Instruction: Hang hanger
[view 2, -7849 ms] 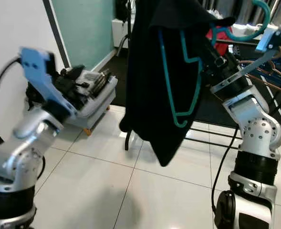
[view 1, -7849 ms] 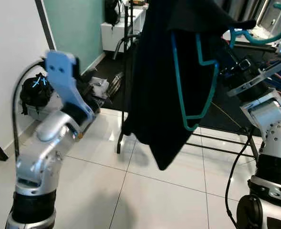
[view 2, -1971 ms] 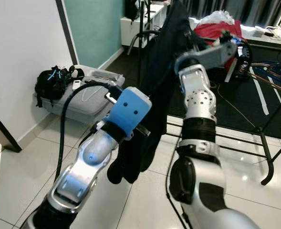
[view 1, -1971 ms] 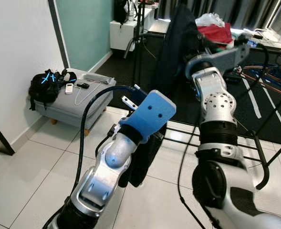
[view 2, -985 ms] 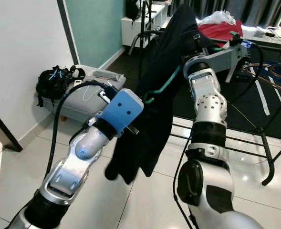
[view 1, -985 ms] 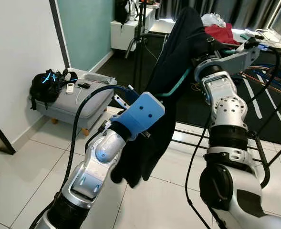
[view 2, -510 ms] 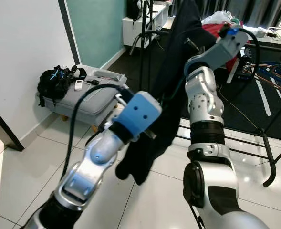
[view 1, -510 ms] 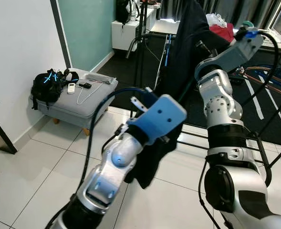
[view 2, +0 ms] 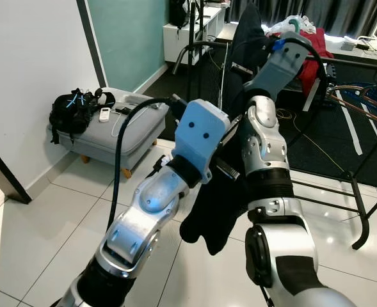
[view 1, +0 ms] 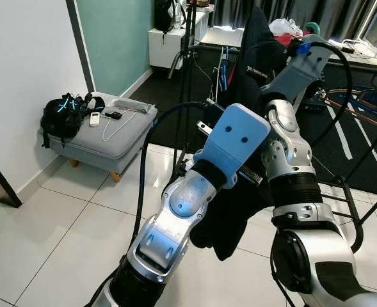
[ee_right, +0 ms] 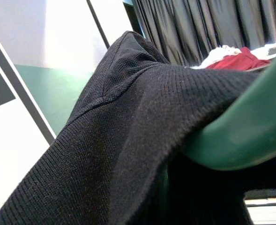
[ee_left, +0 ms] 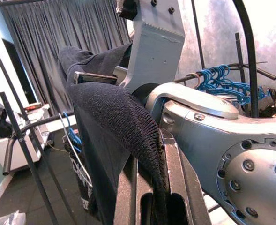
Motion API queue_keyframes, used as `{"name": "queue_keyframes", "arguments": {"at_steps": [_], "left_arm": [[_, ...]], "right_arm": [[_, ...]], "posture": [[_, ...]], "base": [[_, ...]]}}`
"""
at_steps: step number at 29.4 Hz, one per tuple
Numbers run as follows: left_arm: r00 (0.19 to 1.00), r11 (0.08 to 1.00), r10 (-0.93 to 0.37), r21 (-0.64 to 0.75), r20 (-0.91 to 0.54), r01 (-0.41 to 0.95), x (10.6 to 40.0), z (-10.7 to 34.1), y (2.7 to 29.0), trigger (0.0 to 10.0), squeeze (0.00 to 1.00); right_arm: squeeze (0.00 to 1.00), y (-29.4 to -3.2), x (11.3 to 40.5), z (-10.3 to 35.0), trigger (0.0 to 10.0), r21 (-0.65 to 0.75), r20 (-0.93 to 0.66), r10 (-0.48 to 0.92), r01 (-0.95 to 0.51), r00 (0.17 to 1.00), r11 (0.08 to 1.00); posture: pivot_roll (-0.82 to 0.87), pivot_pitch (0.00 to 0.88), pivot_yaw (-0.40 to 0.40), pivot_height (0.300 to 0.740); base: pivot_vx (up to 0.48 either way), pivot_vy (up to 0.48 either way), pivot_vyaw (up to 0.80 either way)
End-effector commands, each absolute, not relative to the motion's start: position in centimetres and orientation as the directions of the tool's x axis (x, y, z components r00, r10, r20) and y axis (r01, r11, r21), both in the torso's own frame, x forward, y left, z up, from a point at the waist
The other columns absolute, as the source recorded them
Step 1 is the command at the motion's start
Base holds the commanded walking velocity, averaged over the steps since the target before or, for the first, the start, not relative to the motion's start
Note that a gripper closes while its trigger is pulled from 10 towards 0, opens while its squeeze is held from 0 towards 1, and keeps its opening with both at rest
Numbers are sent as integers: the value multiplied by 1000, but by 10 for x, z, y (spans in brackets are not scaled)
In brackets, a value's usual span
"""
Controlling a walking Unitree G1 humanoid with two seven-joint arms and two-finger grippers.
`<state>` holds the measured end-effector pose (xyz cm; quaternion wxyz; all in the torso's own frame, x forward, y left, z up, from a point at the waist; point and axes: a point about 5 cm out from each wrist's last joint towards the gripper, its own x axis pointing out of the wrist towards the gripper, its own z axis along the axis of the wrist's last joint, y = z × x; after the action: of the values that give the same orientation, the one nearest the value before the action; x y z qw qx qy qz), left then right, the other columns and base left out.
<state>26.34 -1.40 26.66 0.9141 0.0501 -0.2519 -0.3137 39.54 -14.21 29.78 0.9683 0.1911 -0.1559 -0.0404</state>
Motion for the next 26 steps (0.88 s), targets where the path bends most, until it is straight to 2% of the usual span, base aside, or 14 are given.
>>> {"name": "queue_keyframes", "arguments": {"at_steps": [1,4,8,9,10,11,14,17,26], "left_arm": [[637,760,-639,225,432,609,256,270,-23,10000,0],[615,722,-682,227,397,654,252,264,-30,10000,0],[601,700,-705,231,377,676,250,260,-34,10000,0],[590,684,-720,233,364,691,248,257,-36,10000,224],[590,684,-720,233,364,691,248,257,-36,10000,224],[580,668,-736,232,349,707,247,254,-38,10000,1000],[546,622,-778,254,311,741,243,248,-40,10000,1000],[459,494,-869,299,185,816,235,229,-34,10000,1000],[442,446,-893,307,86,841,235,215,-13,10000,1000]], "right_arm": [[0,-137,394,298,10000,416,292,-129,-4,948,909],[0,-135,396,294,10000,489,251,-118,-20,961,872],[0,-134,396,292,10000,505,236,-109,-26,965,863],[0,-133,397,290,10000,507,228,-97,-33,969,862],[0,-133,397,290,10000,507,228,-97,-33,969,862],[0,-130,397,288,10000,504,218,-76,-46,973,863],[0,-126,397,285,10000,487,208,-37,-71,977,871],[0,-124,397,272,10000,440,155,50,-114,987,891],[0,-135,397,263,10000,391,111,92,-129,990,911]], "posture": [[1,7,-71,740],[2,6,-73,740],[2,6,-73,740],[2,6,-73,740],[2,6,-73,740],[-3,2,-73,740],[-3,0,-72,740],[-1,0,-73,740],[1,0,-73,740]], "base": [[0,0,0],[0,0,0],[0,0,0],[0,0,0],[0,0,0],[0,0,0],[0,0,0],[0,0,0],[0,0,0]]}}
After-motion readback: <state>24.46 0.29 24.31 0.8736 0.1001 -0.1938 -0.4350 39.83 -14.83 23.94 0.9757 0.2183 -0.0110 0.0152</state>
